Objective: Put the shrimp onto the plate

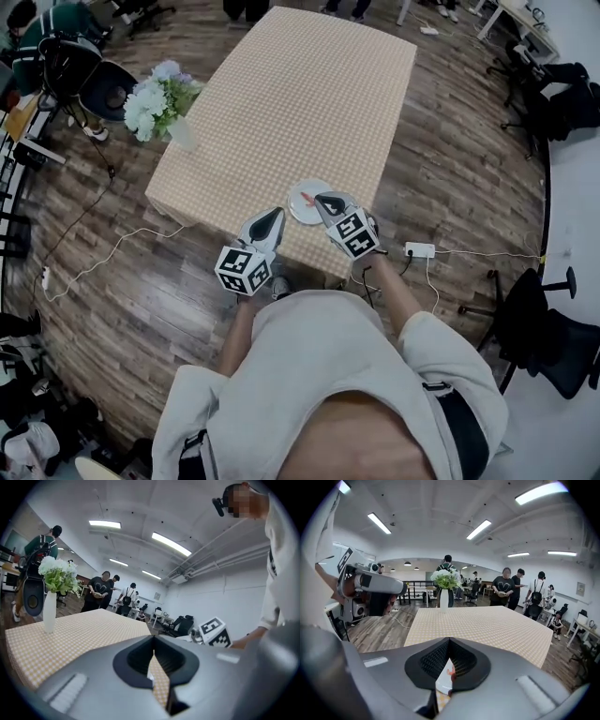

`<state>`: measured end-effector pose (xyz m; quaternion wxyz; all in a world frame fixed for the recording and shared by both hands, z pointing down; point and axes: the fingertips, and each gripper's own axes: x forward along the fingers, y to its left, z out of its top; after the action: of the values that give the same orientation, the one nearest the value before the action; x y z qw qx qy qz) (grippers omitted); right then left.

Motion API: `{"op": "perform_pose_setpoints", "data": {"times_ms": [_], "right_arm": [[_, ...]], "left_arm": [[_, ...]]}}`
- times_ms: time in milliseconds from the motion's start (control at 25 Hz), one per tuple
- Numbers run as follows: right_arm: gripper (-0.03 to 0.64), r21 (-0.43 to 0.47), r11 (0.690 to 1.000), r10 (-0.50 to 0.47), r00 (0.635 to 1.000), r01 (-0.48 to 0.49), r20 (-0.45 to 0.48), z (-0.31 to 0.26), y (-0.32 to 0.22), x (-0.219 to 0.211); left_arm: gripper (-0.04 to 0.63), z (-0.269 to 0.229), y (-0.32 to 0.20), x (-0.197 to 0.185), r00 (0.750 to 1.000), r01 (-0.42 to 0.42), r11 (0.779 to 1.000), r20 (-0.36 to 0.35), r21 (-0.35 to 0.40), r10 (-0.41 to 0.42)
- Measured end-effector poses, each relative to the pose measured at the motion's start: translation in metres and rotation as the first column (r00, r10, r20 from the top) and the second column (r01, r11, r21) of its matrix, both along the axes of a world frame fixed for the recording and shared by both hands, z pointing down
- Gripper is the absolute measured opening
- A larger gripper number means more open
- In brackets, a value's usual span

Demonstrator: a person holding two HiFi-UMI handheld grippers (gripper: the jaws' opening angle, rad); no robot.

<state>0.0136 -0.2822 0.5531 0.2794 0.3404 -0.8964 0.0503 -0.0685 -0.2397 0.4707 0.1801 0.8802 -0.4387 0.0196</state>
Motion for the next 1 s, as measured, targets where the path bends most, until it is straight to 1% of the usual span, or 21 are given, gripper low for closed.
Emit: {"op": "perform_pose_setpoints", "data": {"times_ms": [160, 280, 320, 480, 520, 640, 720, 880, 1000], "right_arm": [[-0.002, 0.032, 0.998, 0.044, 0.998, -0.046, 0.038, -0.018, -0.006, 0.006], [-0.002, 0.007, 0.997, 0.074, 0.991, -0.075, 0.108, -0.028, 0.015, 0.013], [-0.002, 0.013, 0.997, 0.078, 0.988, -0.081, 0.136, -0.035, 0.019, 0.013], [-0.003, 0.133, 0.985, 0.083, 0.981, -0.107, 0.175, -0.066, 0.033, 0.015], [-0.003, 0.147, 0.983, 0.085, 0.977, -0.114, 0.194, -0.072, 0.04, 0.016], [-0.003, 0.137, 0.98, 0.102, 0.961, -0.141, 0.258, -0.085, 0.062, 0.017], [-0.003, 0.129, 0.98, 0.111, 0.954, -0.152, 0.28, -0.09, 0.072, 0.021], [-0.003, 0.131, 0.983, 0.092, 0.959, -0.131, 0.269, -0.095, 0.076, 0.023], [-0.003, 0.103, 0.982, 0.123, 0.954, -0.156, 0.273, -0.09, 0.071, 0.03]], "left_arm": [[0.009, -0.006, -0.009, 0.009, 0.999, -0.035, 0.999, 0.019, 0.026, 0.035], [0.009, 0.008, 0.011, 0.016, 0.999, -0.053, 0.998, 0.009, -0.015, 0.054], [0.009, 0.01, 0.015, 0.017, 0.998, -0.061, 0.998, 0.011, -0.022, 0.061], [0.009, -0.001, 0.017, 0.027, 0.996, -0.087, 0.996, 0.014, -0.002, 0.087], [0.009, -0.004, 0.018, 0.03, 0.996, -0.089, 0.996, 0.009, 0.004, 0.089], [0.009, -0.011, 0.021, 0.037, 0.995, -0.096, 0.995, 0.008, 0.02, 0.096], [0.009, -0.014, 0.021, 0.039, 0.996, -0.091, 0.996, 0.008, 0.024, 0.091], [0.009, -0.015, 0.015, 0.031, 0.998, -0.063, 0.998, 0.005, 0.018, 0.063], [0.009, -0.014, 0.01, 0.025, 0.999, -0.044, 0.999, 0.006, 0.016, 0.044]]}}
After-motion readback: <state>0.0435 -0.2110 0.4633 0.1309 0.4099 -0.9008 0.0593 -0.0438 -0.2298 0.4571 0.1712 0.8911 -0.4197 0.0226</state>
